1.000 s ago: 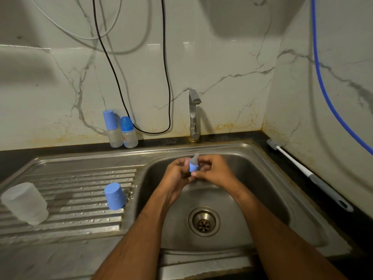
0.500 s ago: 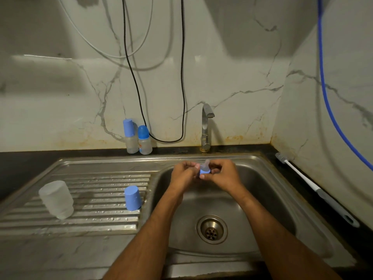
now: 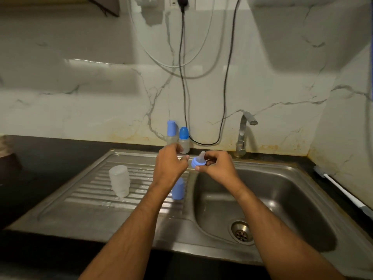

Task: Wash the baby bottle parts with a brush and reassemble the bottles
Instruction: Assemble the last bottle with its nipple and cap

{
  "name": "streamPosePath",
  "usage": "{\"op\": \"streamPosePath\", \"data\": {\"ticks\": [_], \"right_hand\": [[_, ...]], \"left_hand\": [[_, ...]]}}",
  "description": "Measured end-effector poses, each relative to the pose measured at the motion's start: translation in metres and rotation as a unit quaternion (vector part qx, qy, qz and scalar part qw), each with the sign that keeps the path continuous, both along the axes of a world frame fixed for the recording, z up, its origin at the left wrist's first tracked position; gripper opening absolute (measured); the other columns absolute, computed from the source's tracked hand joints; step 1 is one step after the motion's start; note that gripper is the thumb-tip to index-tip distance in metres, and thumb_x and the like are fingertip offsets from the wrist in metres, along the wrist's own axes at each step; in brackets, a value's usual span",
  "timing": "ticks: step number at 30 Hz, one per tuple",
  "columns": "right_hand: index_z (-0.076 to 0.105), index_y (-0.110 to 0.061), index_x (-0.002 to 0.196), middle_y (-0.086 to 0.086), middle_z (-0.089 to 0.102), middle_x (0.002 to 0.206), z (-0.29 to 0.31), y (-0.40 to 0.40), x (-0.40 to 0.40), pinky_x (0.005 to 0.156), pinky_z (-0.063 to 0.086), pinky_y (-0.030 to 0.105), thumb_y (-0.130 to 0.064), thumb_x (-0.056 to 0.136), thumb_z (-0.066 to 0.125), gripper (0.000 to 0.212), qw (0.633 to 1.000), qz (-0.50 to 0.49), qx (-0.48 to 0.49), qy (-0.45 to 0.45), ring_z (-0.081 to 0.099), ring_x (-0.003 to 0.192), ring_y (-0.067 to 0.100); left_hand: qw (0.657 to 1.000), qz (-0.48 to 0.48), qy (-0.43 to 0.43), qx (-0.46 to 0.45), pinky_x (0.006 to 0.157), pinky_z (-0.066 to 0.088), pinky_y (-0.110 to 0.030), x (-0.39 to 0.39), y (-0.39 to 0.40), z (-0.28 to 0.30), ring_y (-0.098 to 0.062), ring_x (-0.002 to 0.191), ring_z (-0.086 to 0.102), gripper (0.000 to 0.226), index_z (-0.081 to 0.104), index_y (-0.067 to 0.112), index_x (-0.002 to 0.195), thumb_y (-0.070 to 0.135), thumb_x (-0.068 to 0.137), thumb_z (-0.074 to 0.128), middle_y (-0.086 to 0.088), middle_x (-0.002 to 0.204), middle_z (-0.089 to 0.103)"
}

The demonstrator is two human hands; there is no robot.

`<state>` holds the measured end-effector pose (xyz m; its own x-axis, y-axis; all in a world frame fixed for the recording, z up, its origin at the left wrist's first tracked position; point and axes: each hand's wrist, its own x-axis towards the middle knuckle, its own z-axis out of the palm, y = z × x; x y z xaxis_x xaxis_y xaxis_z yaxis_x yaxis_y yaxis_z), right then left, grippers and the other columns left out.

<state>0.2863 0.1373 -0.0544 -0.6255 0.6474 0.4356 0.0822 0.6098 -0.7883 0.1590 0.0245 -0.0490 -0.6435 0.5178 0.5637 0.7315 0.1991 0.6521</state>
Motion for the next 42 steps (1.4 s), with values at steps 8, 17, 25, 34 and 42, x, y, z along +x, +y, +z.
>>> {"op": "streamPosePath", "data": {"ticks": [8,17,25,34,42], "right_hand": [[0.077,-0.02,0.1,-0.017,0.072,0.083,-0.007,-0.06,-0.062,0.065,0.047,0.008,-0.013,0.071,0.092,0.034,0.997,0.079,0.001,-0.011,0.064,0.073,-0.011],[0.076,-0.026,0.093,-0.015,0.075,0.083,-0.015,-0.08,-0.084,0.073,0.055,0.019,-0.014,0.07,0.092,0.031,0.995,0.098,0.018,0.0,0.069,0.08,0.003],[0.078,-0.023,0.097,-0.011,0.076,0.088,-0.017,-0.075,-0.079,0.074,0.056,0.018,-0.015,0.072,0.091,0.03,0.995,0.1,0.005,-0.003,0.069,0.082,0.006],[0.077,-0.021,0.103,-0.011,0.075,0.088,-0.007,-0.044,-0.033,0.071,0.054,0.016,-0.015,0.073,0.091,0.033,0.998,0.055,-0.017,0.027,0.069,0.079,0.001],[0.078,-0.01,0.103,-0.013,0.072,0.081,0.004,0.039,0.074,0.062,0.048,0.008,-0.009,0.069,0.092,0.036,0.994,-0.07,-0.024,0.083,0.064,0.065,-0.01]], "left_hand": [[0.984,0.148,0.045,-0.085,0.084,0.051,-0.032,-0.064,-0.091,-0.006,-0.021,0.103,0.062,0.038,0.066,0.011,0.115,0.026,0.081,0.076,-0.004,0.112,0.067],[0.972,0.165,0.003,-0.17,0.087,0.051,-0.034,-0.089,-0.121,-0.024,-0.025,0.107,0.062,0.054,0.06,0.008,0.125,0.026,0.077,0.078,-0.011,0.119,0.065],[0.979,0.155,-0.012,-0.135,0.078,0.042,-0.026,-0.089,-0.118,-0.028,-0.018,0.1,0.056,0.047,0.058,0.008,0.123,0.017,0.08,0.078,-0.01,0.118,0.062],[0.986,0.143,0.007,-0.086,0.076,0.039,-0.029,-0.058,-0.078,0.007,-0.028,0.104,0.057,0.051,0.058,0.007,0.124,0.023,0.079,0.078,-0.014,0.117,0.059],[0.995,0.007,-0.093,0.021,0.083,0.057,-0.04,0.015,0.016,0.041,-0.024,0.092,0.066,0.056,0.068,0.011,0.105,0.056,0.072,0.077,-0.005,0.099,0.069]]}}
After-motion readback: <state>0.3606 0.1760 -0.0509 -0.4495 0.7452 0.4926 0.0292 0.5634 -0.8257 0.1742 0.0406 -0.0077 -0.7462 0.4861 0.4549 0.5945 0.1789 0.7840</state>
